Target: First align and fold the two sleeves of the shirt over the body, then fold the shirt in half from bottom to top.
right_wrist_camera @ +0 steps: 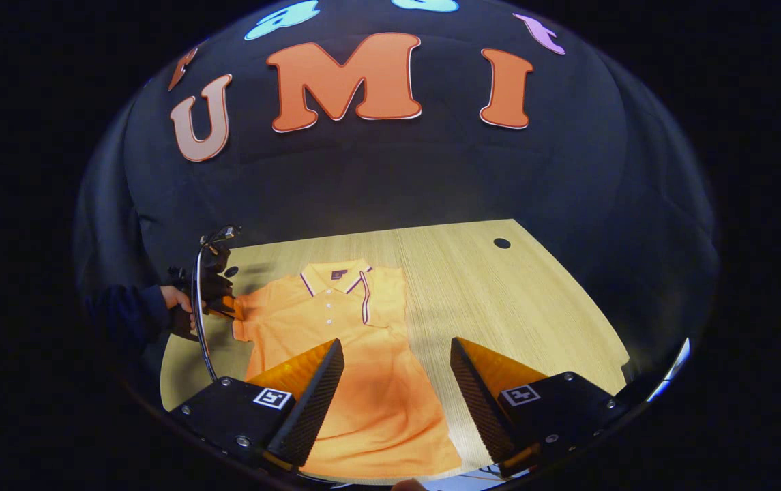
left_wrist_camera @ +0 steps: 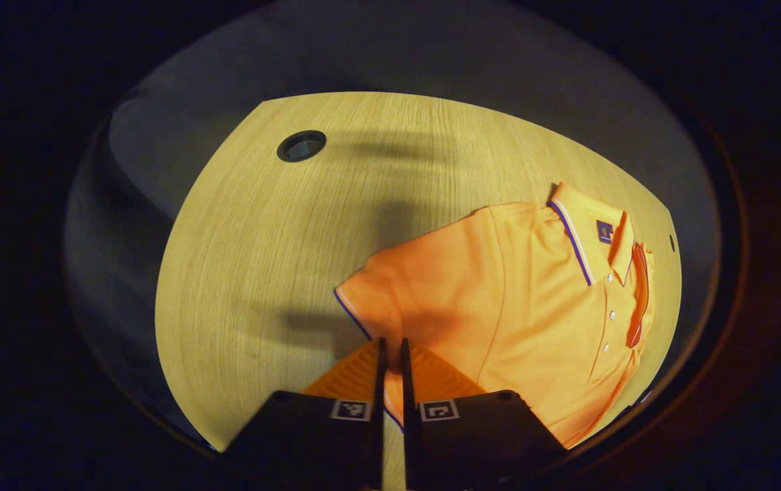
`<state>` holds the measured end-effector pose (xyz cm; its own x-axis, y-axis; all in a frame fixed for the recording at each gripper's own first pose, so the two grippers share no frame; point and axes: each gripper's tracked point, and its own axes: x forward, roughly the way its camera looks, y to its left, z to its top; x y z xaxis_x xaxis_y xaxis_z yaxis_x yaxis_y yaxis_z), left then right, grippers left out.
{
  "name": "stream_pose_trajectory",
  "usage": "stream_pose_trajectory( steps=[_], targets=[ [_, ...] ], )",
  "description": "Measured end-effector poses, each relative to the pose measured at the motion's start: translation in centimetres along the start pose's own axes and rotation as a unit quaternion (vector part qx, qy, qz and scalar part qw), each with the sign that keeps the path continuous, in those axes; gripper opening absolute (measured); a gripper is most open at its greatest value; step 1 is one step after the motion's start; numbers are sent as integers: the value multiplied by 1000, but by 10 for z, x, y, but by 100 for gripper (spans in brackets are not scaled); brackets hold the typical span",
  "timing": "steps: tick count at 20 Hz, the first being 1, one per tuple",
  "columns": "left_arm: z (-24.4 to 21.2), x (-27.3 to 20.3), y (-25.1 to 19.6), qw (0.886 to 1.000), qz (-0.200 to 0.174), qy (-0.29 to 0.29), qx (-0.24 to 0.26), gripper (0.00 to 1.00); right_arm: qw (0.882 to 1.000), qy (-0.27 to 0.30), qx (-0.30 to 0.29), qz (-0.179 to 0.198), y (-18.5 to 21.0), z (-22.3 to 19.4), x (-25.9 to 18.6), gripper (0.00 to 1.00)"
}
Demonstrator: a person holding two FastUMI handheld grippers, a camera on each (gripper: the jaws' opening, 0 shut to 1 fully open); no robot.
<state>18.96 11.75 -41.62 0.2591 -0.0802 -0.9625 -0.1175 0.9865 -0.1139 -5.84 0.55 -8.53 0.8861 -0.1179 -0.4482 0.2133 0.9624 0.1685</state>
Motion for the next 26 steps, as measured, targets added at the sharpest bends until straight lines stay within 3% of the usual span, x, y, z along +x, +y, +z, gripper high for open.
stream_pose_trajectory(
  steps=[1,9,14,17,18,19,21,23,26],
  targets=[
    [3,-2,-7,1000,-15,-5,2,9,1000,1,1,-2,-1,-2,1,96],
    [38,-51,-64,990,-73,-82,88,8,1000,3,12,-2,-10,-8,5,96],
    [46,-67,-126,978,-136,-108,118,8,1000,2,14,-6,-14,-13,2,96],
    [41,-80,-166,965,-204,-109,127,23,1000,6,23,-14,-21,-18,-2,96],
    [38,-81,-177,961,-220,-107,130,33,999,5,28,-15,-23,-20,-3,96],
    [34,-84,-183,957,-234,-108,132,61,999,5,31,-15,-23,-21,-3,96],
    [34,-89,-178,957,-227,-119,138,87,999,5,33,-18,-25,-23,-2,96],
    [32,-94,-170,957,-215,-132,145,96,999,1,29,-16,-23,-22,-1,96],
    [28,-115,-162,954,-205,-163,145,97,1000,-19,20,-11,-20,-15,6,96]
  ],
)
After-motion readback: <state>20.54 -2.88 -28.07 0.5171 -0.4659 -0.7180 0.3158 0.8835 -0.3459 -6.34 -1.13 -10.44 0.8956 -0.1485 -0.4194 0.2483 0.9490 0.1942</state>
